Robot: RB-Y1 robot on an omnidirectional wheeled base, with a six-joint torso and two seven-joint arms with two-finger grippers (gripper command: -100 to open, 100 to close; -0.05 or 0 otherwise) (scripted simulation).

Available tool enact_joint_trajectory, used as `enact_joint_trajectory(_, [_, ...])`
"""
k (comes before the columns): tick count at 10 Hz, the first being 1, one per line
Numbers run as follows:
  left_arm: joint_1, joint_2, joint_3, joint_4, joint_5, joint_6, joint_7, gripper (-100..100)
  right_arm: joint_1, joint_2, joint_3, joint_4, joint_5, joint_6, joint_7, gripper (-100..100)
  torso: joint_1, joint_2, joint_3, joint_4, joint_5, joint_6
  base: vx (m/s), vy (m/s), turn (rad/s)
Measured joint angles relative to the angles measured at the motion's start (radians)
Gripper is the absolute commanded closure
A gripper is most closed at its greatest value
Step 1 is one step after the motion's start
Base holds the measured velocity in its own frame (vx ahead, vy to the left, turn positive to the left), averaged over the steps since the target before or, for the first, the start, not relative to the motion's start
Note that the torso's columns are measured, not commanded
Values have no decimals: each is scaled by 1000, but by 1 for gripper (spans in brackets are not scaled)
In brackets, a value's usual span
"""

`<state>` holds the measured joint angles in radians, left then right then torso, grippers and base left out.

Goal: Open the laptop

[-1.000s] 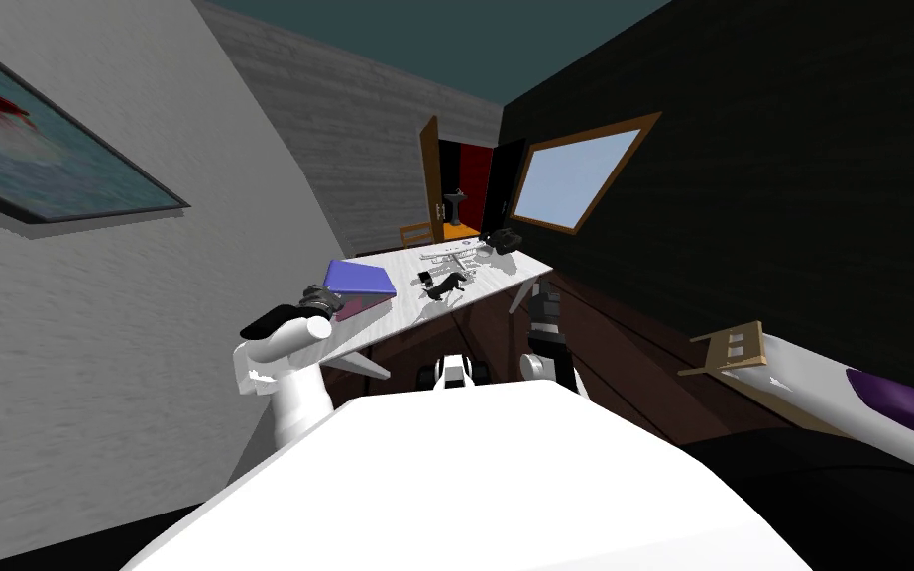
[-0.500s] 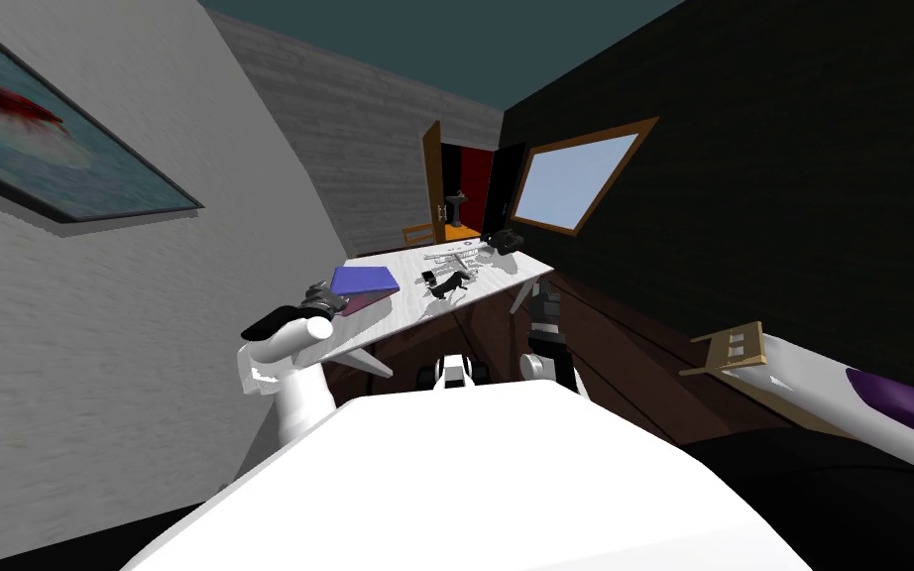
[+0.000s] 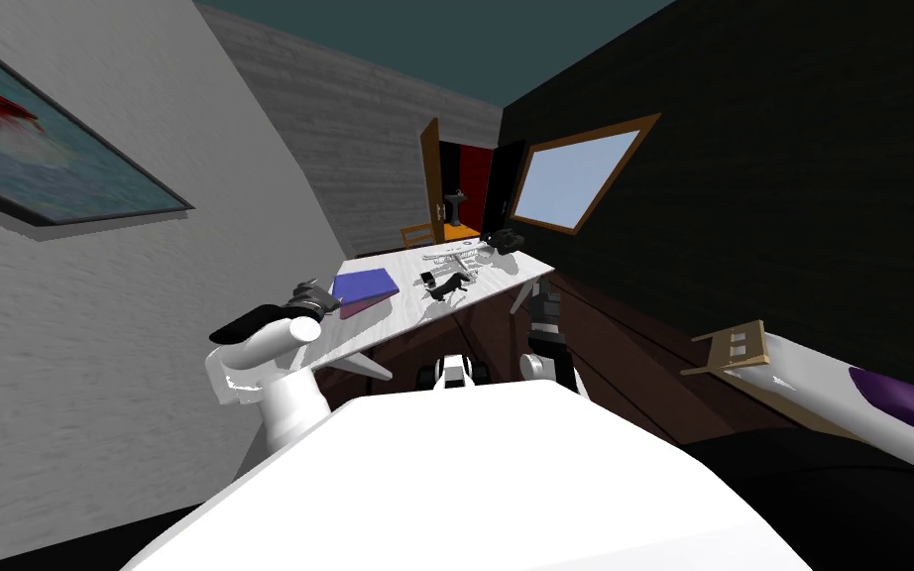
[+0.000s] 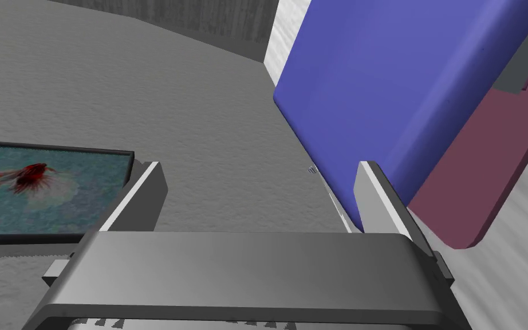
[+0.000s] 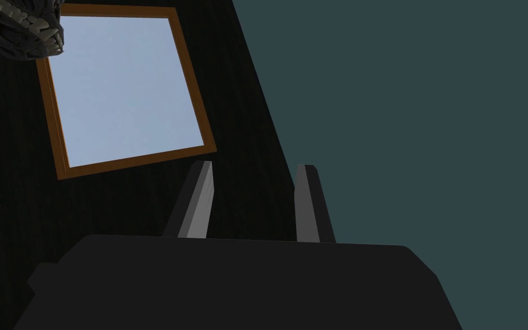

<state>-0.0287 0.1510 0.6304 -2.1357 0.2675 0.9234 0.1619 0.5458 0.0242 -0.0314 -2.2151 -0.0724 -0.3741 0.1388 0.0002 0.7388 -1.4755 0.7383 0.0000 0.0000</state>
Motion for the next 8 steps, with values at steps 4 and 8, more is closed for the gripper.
enact_joint_trajectory(4, [1,9,23,-68,11,79,10,0,0,0,0,0,0,0,0,0,0,-1,0,0,0,0,18,4,-7])
enact_joint_trajectory(8, [1,9,23,-68,11,78,10,0,0,0,0,0,0,0,0,0,0,-1,0,0,0,0,0,0,0])
